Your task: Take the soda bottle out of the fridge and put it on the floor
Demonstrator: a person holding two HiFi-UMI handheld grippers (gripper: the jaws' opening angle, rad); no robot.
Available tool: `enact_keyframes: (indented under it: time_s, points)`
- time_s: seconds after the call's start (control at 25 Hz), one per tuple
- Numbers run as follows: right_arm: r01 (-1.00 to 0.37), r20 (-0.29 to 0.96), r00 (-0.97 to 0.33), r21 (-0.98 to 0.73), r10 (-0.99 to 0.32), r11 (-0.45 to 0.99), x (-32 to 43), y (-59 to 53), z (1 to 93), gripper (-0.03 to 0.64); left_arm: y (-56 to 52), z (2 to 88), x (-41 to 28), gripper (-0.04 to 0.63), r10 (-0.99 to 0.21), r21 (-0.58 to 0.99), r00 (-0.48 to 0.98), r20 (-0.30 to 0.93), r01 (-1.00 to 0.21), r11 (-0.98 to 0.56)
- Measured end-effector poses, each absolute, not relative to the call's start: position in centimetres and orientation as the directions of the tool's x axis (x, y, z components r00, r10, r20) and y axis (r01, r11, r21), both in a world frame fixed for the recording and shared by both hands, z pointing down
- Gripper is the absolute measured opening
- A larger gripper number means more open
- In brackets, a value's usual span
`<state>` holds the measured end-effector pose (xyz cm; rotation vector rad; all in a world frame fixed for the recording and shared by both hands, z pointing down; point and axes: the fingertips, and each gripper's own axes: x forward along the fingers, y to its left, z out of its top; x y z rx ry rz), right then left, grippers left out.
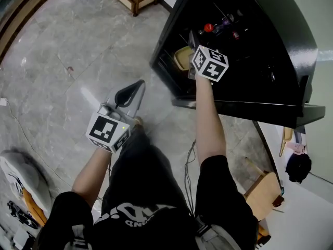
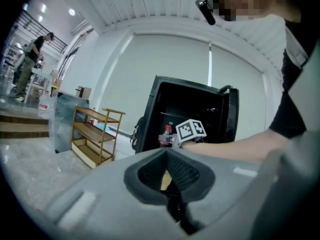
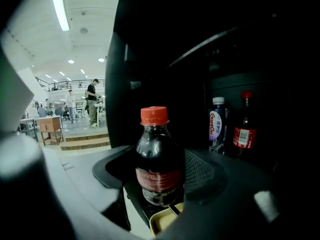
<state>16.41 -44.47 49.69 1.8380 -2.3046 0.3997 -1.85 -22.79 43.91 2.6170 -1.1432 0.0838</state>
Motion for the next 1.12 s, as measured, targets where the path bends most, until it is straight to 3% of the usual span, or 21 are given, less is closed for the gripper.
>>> enact_keyframes:
  time_s: [0.56, 1.12]
  points:
    - [-0.908, 0.225, -0.419, -0.135, -0.880, 0.397, 7.0, -35.9, 47.3, 0.290, -20.8, 45.1, -4.3, 0.002, -0.760, 0.232, 0.630, 0.159, -0.772, -0.592]
    - [-0.842, 0.215, -0.540, -0.141, -0.814, 0.521, -0.7, -34.0, 66.2, 0.290, -20.2, 62.8, -8.1, 0.002, -0.793, 0.219, 0.583, 0.179, -0.809, -0.545]
